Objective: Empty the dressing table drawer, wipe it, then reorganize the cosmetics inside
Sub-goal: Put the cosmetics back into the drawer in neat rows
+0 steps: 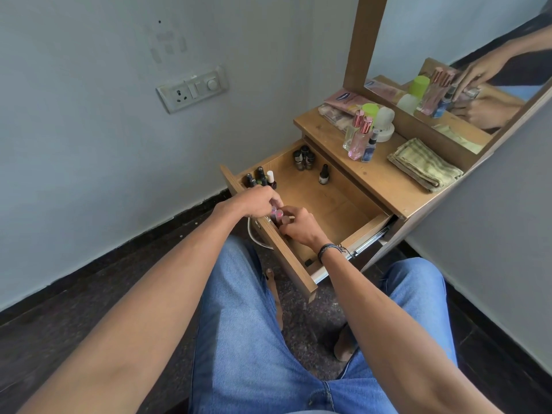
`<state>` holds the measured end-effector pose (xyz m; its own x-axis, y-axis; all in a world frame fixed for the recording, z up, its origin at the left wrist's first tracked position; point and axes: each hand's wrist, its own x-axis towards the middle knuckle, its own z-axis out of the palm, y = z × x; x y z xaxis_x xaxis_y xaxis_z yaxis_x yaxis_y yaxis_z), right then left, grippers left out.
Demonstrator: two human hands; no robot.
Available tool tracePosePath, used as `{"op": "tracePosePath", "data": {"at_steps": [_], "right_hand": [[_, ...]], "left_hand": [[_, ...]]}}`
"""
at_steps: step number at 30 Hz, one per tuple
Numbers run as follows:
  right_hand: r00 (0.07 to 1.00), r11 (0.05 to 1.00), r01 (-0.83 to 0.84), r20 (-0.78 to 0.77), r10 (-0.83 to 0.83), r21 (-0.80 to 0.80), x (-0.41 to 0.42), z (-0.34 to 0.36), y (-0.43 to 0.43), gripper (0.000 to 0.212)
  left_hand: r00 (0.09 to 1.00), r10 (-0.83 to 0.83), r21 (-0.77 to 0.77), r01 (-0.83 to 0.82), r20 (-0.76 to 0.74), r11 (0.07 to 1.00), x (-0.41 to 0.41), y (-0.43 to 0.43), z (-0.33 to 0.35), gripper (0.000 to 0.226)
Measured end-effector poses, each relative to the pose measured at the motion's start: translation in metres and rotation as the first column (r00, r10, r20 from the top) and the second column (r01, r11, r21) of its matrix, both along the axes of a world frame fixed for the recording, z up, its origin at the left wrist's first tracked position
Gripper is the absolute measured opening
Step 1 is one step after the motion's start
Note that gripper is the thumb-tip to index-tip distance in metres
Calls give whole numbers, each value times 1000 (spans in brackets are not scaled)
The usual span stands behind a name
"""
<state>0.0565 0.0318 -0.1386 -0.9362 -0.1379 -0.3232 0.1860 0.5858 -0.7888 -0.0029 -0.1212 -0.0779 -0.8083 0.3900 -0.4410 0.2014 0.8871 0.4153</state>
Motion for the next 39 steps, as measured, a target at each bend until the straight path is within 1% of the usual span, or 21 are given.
{"op": "tracePosePath", "data": {"at_steps": [2, 5, 10, 14, 18, 26, 34, 37, 39], "right_hand": [[1000, 1000, -11, 12, 11, -8, 1, 0, 2, 50], [1000, 1000, -7, 0, 7, 0, 1, -3, 3, 47], [1000, 999, -1, -25, 2, 46, -1, -7, 5, 43], [998, 996, -49, -43, 52, 69, 0, -6, 5, 40], [994, 992, -78, -72, 86, 102, 1, -5, 5, 46], [989, 983, -121, -73, 132, 141, 2, -8, 3, 52], [984, 980, -146, -84, 158, 133, 4, -4, 2, 38], [985, 981, -139, -88, 152, 134, 5, -4, 2, 36], [985, 982, -135, -88, 147, 131, 5, -4, 2, 40]], "left_hand": [[1000, 2, -17, -2, -3, 1000, 0, 0, -2, 31], [1000, -2, -46, 2, -17, 999, 3, -1, -2, 37], [989, -48, -161, 25, -141, 987, 6, -2, -2, 40], [989, -48, -180, 21, -143, 983, 7, -3, -9, 41], [982, -68, -200, 32, -174, 979, 9, -3, -13, 41], [982, -36, -164, 5, -186, 986, 12, -2, -11, 45], [981, 17, -110, -39, -195, 993, 11, -2, -16, 37], [979, 26, -96, -46, -203, 994, 11, -3, -17, 36], [978, 31, -91, -51, -208, 995, 11, -3, -17, 35]]}}
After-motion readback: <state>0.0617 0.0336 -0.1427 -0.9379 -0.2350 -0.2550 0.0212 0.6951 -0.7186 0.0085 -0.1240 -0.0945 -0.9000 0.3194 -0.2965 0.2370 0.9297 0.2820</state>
